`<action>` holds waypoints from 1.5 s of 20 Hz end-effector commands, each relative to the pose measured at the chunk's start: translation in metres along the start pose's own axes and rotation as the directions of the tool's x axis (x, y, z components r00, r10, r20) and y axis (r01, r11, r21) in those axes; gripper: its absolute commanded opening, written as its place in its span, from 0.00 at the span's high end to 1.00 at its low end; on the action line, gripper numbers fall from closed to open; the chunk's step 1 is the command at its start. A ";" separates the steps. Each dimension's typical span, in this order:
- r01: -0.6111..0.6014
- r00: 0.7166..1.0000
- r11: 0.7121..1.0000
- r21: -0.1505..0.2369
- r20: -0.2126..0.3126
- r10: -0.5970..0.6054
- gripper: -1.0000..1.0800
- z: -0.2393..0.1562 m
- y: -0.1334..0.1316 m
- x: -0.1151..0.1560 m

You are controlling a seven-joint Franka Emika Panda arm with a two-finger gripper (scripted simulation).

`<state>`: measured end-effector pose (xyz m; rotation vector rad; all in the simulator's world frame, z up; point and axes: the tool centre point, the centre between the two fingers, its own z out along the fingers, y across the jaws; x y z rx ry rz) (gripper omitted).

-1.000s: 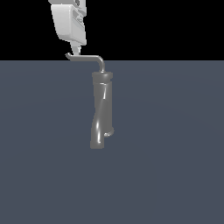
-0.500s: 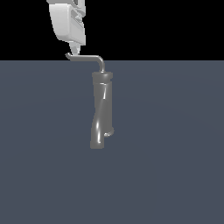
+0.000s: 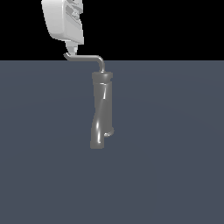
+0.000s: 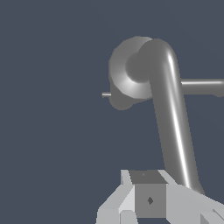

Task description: Turn on the faucet by rotating a designated handle.

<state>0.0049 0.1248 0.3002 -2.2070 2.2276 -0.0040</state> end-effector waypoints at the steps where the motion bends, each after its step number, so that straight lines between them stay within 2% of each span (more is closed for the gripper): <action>1: 0.001 1.000 1.000 -0.006 -0.002 -0.001 1.00 0.000 0.011 -0.001; 11: 0.001 1.000 1.000 -0.006 -0.002 -0.001 1.00 0.000 0.041 -0.003; 12: -0.003 1.000 1.000 0.000 -0.002 0.003 1.00 0.000 0.035 -0.001; 30: 0.000 1.000 1.000 -0.004 -0.002 0.000 1.00 -0.001 0.087 0.039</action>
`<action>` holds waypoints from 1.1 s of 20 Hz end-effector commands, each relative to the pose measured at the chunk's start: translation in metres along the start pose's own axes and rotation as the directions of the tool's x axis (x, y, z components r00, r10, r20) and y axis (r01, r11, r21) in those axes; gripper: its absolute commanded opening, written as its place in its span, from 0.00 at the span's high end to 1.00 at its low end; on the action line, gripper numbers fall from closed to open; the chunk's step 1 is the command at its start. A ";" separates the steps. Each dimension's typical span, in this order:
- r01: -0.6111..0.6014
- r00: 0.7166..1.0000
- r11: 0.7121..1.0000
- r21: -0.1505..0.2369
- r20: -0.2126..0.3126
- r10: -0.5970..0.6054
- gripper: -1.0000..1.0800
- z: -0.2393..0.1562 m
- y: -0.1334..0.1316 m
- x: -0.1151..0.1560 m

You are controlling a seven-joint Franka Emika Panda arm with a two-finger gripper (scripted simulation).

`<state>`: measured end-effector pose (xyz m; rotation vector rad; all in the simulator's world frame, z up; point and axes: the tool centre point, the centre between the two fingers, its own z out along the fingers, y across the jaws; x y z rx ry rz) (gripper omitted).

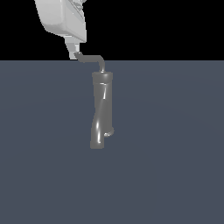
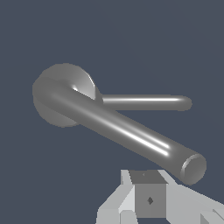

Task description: Turn on the faucet by rotating a designated handle.

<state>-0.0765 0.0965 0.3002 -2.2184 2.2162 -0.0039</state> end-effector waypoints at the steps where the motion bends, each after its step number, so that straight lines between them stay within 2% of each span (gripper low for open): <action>1: -0.010 1.000 1.000 -0.005 -0.002 0.010 1.00 0.000 0.009 0.012; 5: -0.010 1.000 1.000 -0.005 -0.002 0.010 1.00 0.000 0.018 0.019; 6: -0.001 1.000 1.000 -0.002 -0.002 0.001 1.00 0.000 0.014 0.012; 20: -0.009 1.000 1.000 -0.006 -0.002 0.009 1.00 0.000 0.024 0.097; 21: -0.009 1.000 1.000 -0.006 -0.002 0.009 1.00 0.000 0.024 0.097; 22: 0.031 1.000 1.000 -0.005 -0.002 -0.031 1.00 0.000 0.023 0.071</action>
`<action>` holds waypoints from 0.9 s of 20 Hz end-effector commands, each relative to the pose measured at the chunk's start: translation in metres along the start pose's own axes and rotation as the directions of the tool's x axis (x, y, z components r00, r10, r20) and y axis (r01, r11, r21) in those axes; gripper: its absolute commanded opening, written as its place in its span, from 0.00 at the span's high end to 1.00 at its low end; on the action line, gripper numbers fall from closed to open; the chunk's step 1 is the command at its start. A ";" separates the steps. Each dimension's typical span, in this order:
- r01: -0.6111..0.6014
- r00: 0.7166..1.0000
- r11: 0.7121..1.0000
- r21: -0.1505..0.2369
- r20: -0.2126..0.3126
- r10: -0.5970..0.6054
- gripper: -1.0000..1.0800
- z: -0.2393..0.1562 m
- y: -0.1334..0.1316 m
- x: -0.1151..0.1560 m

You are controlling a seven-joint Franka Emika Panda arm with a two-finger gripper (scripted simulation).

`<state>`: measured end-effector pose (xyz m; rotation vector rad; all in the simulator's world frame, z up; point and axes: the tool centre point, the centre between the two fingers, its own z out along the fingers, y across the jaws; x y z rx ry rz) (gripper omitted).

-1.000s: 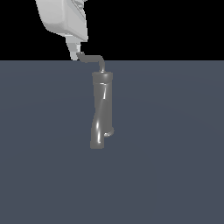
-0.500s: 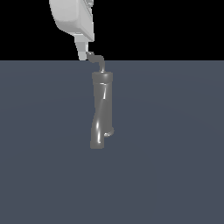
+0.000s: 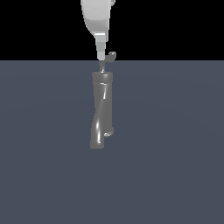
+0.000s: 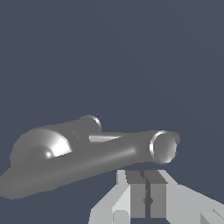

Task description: Turn on the faucet by rotating a designated handle.

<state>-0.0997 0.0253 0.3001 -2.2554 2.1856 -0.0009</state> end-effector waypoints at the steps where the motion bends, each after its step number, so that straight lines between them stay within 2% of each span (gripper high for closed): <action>1: -0.002 1.000 1.000 0.000 0.000 0.002 1.00 0.000 -0.002 0.004; 18: -0.035 0.999 0.999 -0.001 -0.001 0.035 1.00 0.000 -0.044 0.075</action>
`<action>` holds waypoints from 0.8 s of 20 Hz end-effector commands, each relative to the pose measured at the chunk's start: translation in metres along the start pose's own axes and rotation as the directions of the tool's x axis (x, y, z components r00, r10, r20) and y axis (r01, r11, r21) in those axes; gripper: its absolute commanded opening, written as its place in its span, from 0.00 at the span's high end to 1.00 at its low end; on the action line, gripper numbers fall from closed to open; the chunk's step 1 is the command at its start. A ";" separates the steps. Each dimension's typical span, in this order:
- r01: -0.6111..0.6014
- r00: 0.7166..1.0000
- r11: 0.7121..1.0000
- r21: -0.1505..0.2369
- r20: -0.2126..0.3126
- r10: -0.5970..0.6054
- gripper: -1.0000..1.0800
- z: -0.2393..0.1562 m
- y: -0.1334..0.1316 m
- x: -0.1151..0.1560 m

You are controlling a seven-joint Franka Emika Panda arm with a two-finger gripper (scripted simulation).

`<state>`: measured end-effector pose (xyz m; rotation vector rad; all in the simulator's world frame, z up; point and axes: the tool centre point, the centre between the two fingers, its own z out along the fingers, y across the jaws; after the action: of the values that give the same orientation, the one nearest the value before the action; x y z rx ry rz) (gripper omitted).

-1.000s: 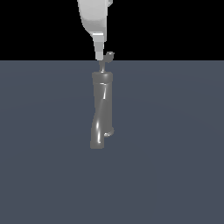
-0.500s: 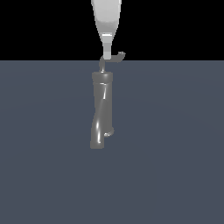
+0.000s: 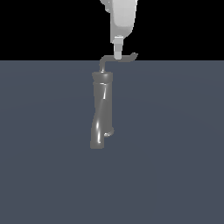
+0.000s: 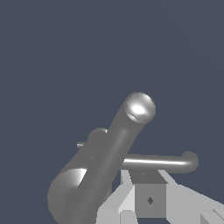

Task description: Turn on the faucet by rotating a designated handle.

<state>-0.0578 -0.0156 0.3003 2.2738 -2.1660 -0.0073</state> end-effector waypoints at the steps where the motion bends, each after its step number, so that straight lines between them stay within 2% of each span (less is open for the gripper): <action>1: -0.054 0.999 0.999 0.004 -0.002 0.054 1.00 0.000 -0.005 0.037; 3: -0.055 0.998 0.998 0.004 -0.002 0.055 1.00 0.000 -0.007 0.041; 4: 0.005 1.000 1.000 0.001 0.002 -0.005 1.00 0.000 -0.007 0.005; 16: -0.023 1.000 1.000 0.003 0.000 0.023 1.00 0.000 -0.044 0.025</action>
<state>-0.0291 -0.0253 0.3006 2.2589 -2.1601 -0.0337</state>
